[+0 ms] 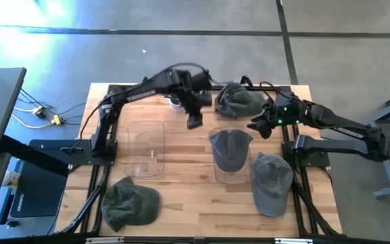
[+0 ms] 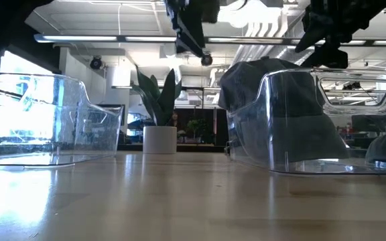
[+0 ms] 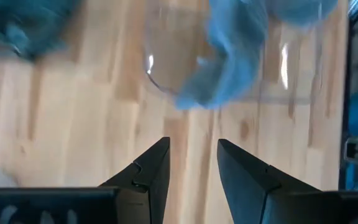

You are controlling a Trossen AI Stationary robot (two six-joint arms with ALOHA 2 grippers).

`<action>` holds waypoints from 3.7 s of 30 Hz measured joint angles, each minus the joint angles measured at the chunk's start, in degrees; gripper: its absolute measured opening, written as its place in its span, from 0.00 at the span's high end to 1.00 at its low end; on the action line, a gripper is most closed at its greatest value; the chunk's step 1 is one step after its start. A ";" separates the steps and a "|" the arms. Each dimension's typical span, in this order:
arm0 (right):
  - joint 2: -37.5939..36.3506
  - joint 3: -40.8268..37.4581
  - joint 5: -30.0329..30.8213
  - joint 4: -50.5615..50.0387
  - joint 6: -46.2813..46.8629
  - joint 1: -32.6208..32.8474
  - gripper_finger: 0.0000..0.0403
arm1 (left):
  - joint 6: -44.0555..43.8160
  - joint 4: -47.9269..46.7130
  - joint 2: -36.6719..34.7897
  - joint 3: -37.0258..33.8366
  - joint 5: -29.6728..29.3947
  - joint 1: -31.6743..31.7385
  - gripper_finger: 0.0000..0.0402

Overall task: Pick & Place hat
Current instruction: Put the green cap into the left transparent bin

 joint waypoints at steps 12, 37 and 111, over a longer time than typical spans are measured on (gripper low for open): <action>-0.03 -1.18 -2.47 24.67 -7.80 11.18 0.48 | -33.84 -11.07 -10.31 -0.14 -20.30 -24.45 0.68; 16.27 8.05 21.75 38.60 3.02 42.69 0.58 | -123.02 12.71 -18.26 -47.47 -9.97 -69.51 0.68; 29.30 33.37 13.03 18.72 0.94 44.39 0.65 | -35.17 1.57 -15.94 -7.60 -34.88 -61.13 1.00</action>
